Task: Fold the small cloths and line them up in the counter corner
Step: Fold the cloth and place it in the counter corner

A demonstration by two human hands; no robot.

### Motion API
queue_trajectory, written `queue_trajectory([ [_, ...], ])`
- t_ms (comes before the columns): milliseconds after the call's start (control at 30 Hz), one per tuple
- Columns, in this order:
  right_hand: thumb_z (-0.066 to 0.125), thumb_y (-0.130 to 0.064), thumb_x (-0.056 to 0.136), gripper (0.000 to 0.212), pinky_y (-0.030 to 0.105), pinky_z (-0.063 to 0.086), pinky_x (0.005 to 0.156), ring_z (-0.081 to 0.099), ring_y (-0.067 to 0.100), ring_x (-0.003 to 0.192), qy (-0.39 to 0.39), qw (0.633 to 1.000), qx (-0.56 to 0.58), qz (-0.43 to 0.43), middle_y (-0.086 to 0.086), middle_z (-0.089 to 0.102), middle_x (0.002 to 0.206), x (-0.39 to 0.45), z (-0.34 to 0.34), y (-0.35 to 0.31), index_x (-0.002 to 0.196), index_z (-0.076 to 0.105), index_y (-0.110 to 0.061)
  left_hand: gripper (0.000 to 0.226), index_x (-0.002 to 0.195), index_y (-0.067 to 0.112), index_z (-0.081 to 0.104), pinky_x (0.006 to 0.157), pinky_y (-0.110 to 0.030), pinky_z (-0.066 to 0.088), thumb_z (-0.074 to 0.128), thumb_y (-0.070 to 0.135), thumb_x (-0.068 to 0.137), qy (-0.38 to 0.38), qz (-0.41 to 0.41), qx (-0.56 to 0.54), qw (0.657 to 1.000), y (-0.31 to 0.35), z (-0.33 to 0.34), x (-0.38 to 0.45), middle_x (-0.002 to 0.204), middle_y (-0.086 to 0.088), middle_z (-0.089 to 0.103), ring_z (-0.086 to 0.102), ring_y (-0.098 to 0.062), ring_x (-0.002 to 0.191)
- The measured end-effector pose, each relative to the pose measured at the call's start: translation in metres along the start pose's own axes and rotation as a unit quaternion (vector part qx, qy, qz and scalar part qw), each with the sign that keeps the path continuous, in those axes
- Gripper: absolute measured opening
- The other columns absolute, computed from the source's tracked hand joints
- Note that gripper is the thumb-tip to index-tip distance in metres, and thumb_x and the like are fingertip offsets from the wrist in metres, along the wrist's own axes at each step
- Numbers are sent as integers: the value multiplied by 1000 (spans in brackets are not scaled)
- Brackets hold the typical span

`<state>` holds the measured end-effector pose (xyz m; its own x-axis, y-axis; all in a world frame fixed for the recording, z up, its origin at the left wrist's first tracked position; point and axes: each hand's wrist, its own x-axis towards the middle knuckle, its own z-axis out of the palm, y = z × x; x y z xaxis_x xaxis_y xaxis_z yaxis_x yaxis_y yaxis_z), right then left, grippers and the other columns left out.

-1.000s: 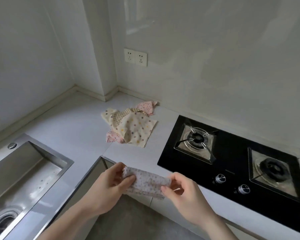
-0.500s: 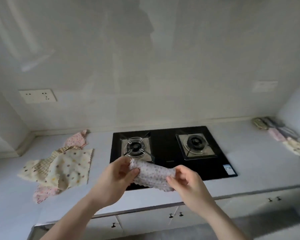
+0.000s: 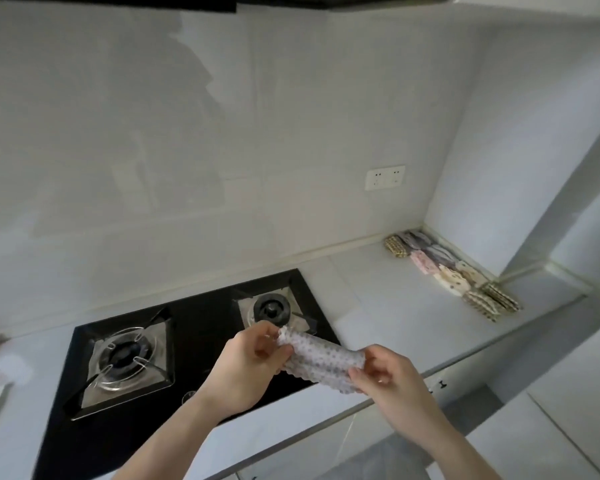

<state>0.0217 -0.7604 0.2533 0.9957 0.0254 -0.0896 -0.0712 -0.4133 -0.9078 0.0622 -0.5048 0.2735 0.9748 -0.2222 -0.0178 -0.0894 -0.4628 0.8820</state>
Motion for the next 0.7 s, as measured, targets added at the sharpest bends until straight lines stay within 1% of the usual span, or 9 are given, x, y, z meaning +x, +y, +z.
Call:
queue_trajectory([
  [100, 72, -19, 93, 8, 40, 61, 80, 72, 10, 78, -3, 1000, -19, 9, -8, 74, 78, 22, -39, 16, 87, 70, -24, 5, 100, 19, 66, 78, -34, 62, 67, 24, 98, 6, -19, 7, 1000, 13, 32, 29, 85, 3, 77, 74, -12, 78],
  [233, 72, -21, 93, 8, 27, 55, 73, 71, 6, 75, 2, 999, -36, 29, -8, 74, 76, 51, -66, 31, 85, 70, -22, 8, 93, 20, 68, 77, -33, 61, 72, 27, 95, 6, -37, 44, 998, 20, 52, 67, 81, 6, 76, 72, -8, 76],
  [267, 73, -22, 93, 9, 26, 54, 72, 71, 6, 74, 4, 999, -39, 34, -8, 74, 75, 59, -69, 34, 84, 69, -22, 9, 92, 22, 68, 77, -33, 61, 73, 29, 94, 5, -35, 54, 998, 20, 54, 79, 81, 6, 76, 72, -7, 76],
  [400, 71, -31, 91, 13, 39, 56, 78, 71, 15, 77, 26, 997, -49, 53, -3, 74, 77, 94, -77, 54, 85, 69, -19, 11, 90, 24, 70, 78, -37, 61, 75, 33, 91, -4, -44, 54, 998, 16, 62, 125, 81, 5, 76, 72, -9, 76],
  [500, 72, -31, 92, 15, 38, 58, 81, 73, 15, 79, 33, 996, -27, 80, -3, 76, 80, 115, -84, 68, 88, 70, -17, 12, 91, 22, 69, 77, -36, 61, 76, 33, 91, -13, -49, 33, 998, 15, 75, 150, 80, 4, 76, 72, -8, 71],
  [567, 72, -28, 92, 12, 31, 60, 77, 74, 13, 78, 47, 994, -14, 102, -4, 76, 79, 129, -92, 77, 91, 70, -16, 15, 97, 25, 69, 71, -26, 59, 76, 36, 90, -20, -52, 34, 998, 15, 82, 162, 82, 3, 75, 71, -4, 70],
  [600, 72, -25, 92, 11, 28, 59, 73, 74, 12, 76, 59, 991, 0, 119, -2, 76, 79, 137, -95, 81, 92, 69, -14, 17, 100, 26, 68, 67, -21, 57, 76, 37, 90, -25, -54, 36, 998, 13, 84, 169, 85, 3, 75, 71, -3, 71],
  [633, 71, -22, 92, 12, 26, 58, 70, 74, 12, 73, 71, 987, 18, 141, 2, 76, 80, 145, -98, 85, 93, 69, -10, 18, 103, 25, 67, 65, -19, 56, 75, 36, 90, -31, -60, 32, 997, 11, 87, 174, 88, 1, 75, 71, -4, 72],
  [700, 71, -17, 92, 13, 26, 57, 66, 72, 12, 66, 99, 972, 86, 197, 12, 75, 82, 163, -103, 94, 94, 70, -4, 20, 108, 24, 65, 69, -21, 59, 75, 31, 92, -53, -78, 9, 996, 8, 92, 188, 94, -1, 75, 73, -9, 77],
])
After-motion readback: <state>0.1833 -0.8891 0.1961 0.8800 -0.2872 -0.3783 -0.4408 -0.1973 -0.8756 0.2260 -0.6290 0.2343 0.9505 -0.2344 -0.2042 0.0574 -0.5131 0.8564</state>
